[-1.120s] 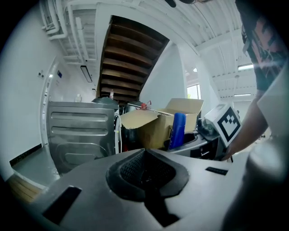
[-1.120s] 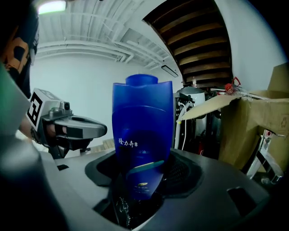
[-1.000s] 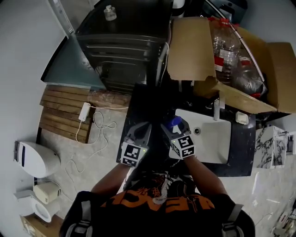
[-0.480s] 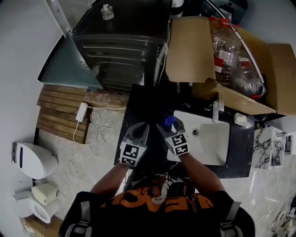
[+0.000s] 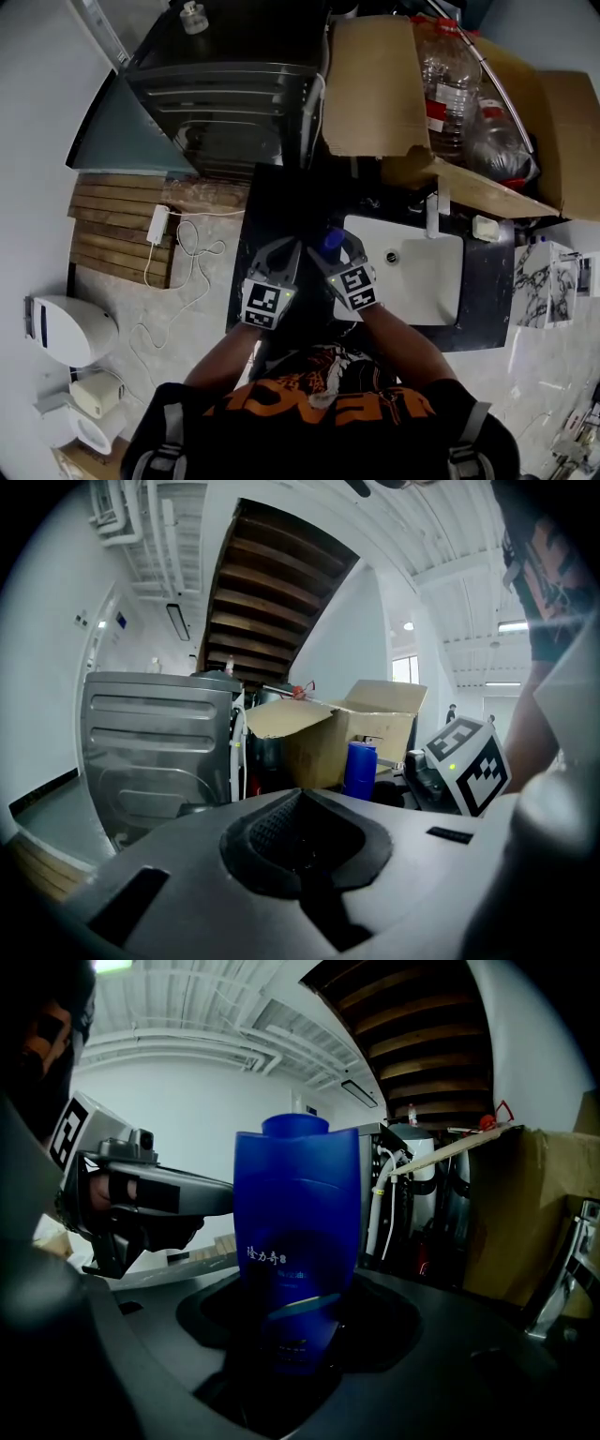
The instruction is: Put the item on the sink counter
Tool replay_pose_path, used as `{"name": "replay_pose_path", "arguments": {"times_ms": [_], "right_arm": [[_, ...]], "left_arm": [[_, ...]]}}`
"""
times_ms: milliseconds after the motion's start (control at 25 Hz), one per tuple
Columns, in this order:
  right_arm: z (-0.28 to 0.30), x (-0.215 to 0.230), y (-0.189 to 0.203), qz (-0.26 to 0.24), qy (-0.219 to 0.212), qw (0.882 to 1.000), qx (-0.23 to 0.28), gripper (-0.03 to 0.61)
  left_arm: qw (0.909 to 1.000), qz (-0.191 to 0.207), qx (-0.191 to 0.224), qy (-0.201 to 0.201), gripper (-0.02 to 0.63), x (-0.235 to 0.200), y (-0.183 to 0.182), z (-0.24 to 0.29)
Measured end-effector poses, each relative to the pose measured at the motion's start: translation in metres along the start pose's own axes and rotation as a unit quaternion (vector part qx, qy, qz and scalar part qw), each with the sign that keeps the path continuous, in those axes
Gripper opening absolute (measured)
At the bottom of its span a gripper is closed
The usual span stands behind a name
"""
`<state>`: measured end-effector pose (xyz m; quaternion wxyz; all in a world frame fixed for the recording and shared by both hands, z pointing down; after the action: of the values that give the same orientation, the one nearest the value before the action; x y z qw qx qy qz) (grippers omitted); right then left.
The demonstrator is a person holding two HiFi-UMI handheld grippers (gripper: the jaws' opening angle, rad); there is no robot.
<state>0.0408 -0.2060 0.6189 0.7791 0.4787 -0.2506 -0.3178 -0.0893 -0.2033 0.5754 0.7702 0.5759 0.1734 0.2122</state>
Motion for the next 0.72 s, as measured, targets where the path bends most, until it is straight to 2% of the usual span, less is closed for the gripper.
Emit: {"name": "replay_pose_path", "arguments": {"times_ms": [280, 360, 440, 720], "right_arm": [[-0.001, 0.003, 0.003, -0.009, -0.015, 1.000, 0.003, 0.301], [-0.002, 0.004, 0.007, -0.005, -0.016, 1.000, 0.006, 0.419], [-0.005, 0.005, 0.008, 0.002, -0.015, 1.000, 0.012, 0.444], [-0.014, -0.006, -0.007, -0.007, -0.030, 0.999, 0.043, 0.449]], "left_arm": [[1.0000, 0.001, -0.003, 0.004, 0.015, 0.004, 0.000, 0.003], [1.0000, 0.000, -0.004, 0.004, 0.015, 0.004, 0.000, 0.002], [1.0000, -0.001, -0.004, 0.003, 0.015, 0.004, 0.001, 0.001], [1.0000, -0.001, -0.002, 0.005, 0.016, 0.003, 0.000, -0.003]]}}
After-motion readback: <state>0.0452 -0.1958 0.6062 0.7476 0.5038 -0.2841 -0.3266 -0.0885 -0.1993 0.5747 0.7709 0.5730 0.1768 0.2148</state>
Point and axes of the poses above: the fingertips, and each gripper's own axes: z forward along the fingers, x to its right, y out of its underside, the point moved 7 cm from there along -z, backward along the fingers, and after that the axes turned 14 degrees about -y, right-handed, at the moved point
